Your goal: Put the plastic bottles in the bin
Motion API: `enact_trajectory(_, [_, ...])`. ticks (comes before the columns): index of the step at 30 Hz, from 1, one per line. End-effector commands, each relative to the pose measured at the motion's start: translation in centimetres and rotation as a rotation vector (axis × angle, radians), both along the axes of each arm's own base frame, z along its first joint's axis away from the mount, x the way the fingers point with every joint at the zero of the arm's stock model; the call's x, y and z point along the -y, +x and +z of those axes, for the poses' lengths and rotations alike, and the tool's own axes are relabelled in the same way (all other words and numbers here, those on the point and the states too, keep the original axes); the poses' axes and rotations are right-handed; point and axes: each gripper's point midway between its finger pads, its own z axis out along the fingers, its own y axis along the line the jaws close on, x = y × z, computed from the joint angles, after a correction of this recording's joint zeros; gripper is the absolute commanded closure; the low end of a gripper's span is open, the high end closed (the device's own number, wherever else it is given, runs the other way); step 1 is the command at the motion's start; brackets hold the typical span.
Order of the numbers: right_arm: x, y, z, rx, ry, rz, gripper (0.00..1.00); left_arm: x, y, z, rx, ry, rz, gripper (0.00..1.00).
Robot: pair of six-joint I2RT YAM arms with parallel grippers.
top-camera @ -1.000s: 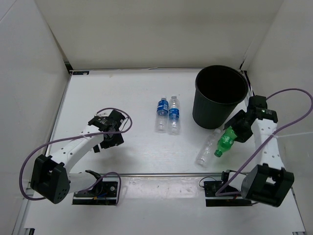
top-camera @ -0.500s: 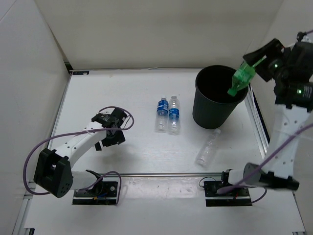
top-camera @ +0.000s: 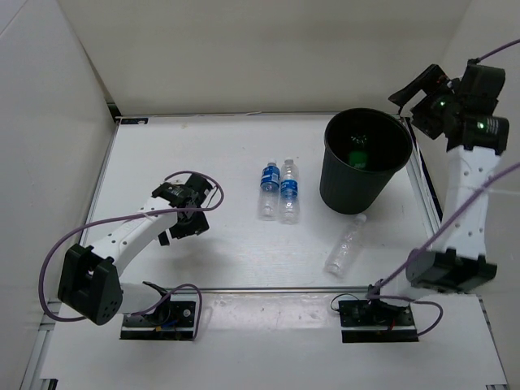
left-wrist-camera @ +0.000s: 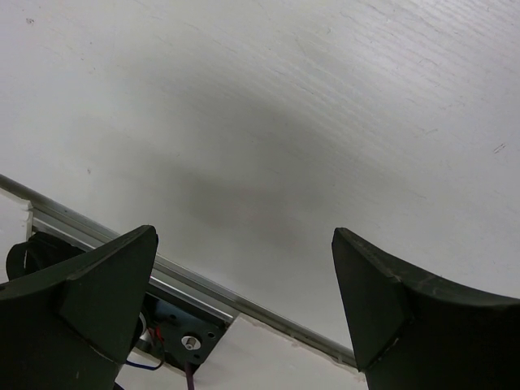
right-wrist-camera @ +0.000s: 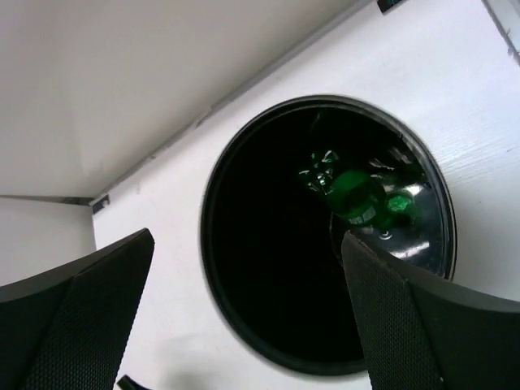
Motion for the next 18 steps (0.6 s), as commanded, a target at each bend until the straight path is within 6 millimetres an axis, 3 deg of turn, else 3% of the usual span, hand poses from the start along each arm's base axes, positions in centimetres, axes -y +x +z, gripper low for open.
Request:
enact_trajectory(1, [-1.8,-5.2,3.7,0.112,-0.021,0.016,0.00,0.0,0.0,0.5,0.026,-0.010,0.016,0.00])
enact_trajectory(2, [-2.8,-6.0,2.9,0.100,0.004,0.052,0.00,0.0,0.0,0.5,0.026,-0.010,0.016,0.00])
enact_trajectory(3, [-3.8,-8.3,3.0,0.115,0.031,0.067,0.00,0.0,0.0,0.5,0.026,-0.010,0.016,0.00])
enact_trajectory(4, [-4.8,-8.9,-0.9,0.030,0.064,0.087,0.00,0.0,0.0,0.5,0.026,-0.010,0.016,0.00])
enact_trajectory(5, [-5.3,-9.9,-2.3,0.008,0.079,0.093,0.00,0.0,0.0,0.5,0.026,-0.010,0.016,0.00])
enact_trajectory(6, [-5.9,-12.2,-2.8,0.023,0.091,0.095,0.00,0.0,0.0,0.5,0.026,-0.010,0.016,0.00])
enact_trajectory(7, [-6.1,-13.3,-4.7,-0.027,0.130,0.076,0.00,0.0,0.0,0.5,0.026,-0.010,0.016,0.00])
enact_trajectory(8, [-6.3,-15.1,-7.9,-0.089,0.150,0.065,0.00,0.0,0.0,0.5,0.023,-0.007,0.008,0.00])
enact_trajectory(11, [-6.6,-18.1,-12.0,-0.161,0.160,0.060,0.00,-0.1,0.0,0.5,0.020,-0.004,-0.001,0.00])
enact_trajectory(12, [-6.8,-18.7,-15.0,-0.233,0.175,0.063,0.01,-0.1,0.0,0.5,0.020,-0.004,-0.001,0.00])
enact_trajectory(14, [-7.5,-19.4,-17.2,-0.275,0.180,0.113,0.01,0.2,0.2,0.4,0.031,-0.020,-0.014,0.00])
enact_trajectory(15, [-7.7,-20.0,-19.2,-0.330,0.187,0.120,0.01,0.1,-0.1,0.2,0.020,-0.012,-0.024,0.00])
enact_trajectory(18, [-8.1,-20.3,-21.5,-0.390,0.181,0.147,0.01,0.4,-0.2,-0.4,0.013,-0.031,-0.035,0.00])
